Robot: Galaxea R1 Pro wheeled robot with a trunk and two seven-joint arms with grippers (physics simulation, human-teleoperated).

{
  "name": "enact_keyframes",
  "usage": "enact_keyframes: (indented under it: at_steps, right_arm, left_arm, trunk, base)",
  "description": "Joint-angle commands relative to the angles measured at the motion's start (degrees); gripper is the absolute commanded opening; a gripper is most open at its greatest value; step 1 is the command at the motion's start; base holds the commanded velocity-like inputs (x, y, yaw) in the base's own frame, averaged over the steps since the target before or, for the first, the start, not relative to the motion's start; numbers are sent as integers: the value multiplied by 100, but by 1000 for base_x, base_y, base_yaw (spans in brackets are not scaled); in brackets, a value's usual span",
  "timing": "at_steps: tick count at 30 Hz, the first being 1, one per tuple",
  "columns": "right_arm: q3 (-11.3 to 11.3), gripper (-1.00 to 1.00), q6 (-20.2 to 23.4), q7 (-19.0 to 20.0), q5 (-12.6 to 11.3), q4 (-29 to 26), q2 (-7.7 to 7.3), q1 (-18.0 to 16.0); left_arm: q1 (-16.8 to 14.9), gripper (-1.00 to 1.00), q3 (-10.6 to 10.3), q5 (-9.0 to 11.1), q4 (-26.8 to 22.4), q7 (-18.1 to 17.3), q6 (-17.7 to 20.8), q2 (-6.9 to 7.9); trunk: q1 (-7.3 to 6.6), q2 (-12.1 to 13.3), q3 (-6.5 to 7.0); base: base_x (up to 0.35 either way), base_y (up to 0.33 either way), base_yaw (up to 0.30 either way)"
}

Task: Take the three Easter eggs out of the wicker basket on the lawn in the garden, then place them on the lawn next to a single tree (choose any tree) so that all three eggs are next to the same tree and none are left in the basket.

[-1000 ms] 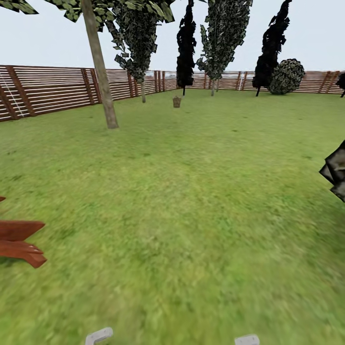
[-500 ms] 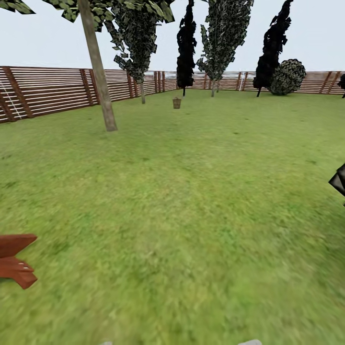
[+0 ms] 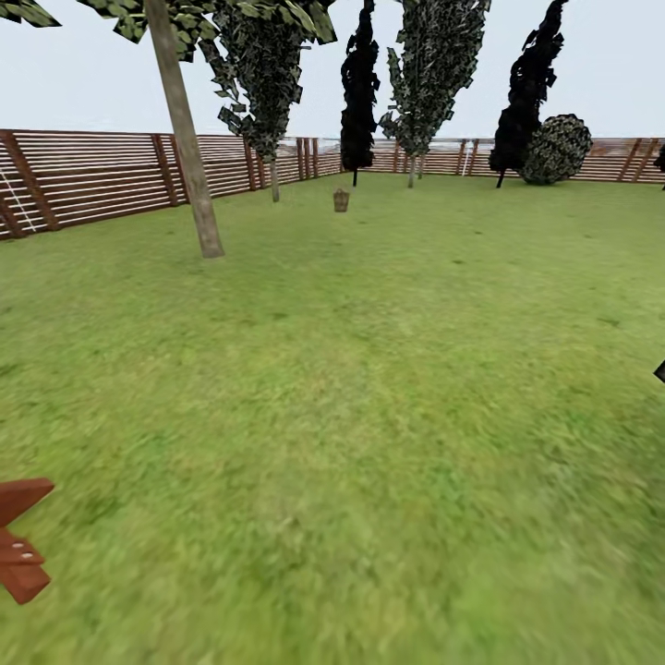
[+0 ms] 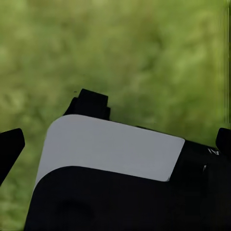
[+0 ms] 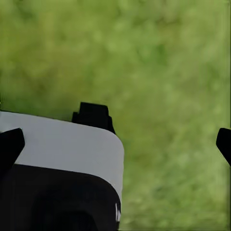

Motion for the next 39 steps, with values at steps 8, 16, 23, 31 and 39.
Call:
enact_keyframes:
  at_steps: [8,16,23,31,39]
  right_arm:
    - [26,100,-24,-37,60,8,10,36]
    - [30,100,-24,-37,58,8,11,37]
    - [29,100,-24,-37,58,-1,11,37]
    - [31,100,-24,-37,54,-1,15,37]
    - [31,100,-24,-37,52,-1,20,37]
  left_arm:
    - [-1,100,9,30,97,1,16,2]
    - [-1,100,9,28,96,1,18,2]
    - [-1,100,9,28,96,1,18,2]
    - [-1,100,9,28,95,1,18,2]
    - [-1,100,10,28,94,1,16,2]
  trunk:
    - [-174,321,140]
    - [-349,642,284]
    - [-503,922,409]
    - [-679,1243,553]
    - [-854,1564,696]
  base:
    - [327,0,0]
    - [327,0,0]
    - [329,0,0]
    - [329,0,0]
    - [329,0,0]
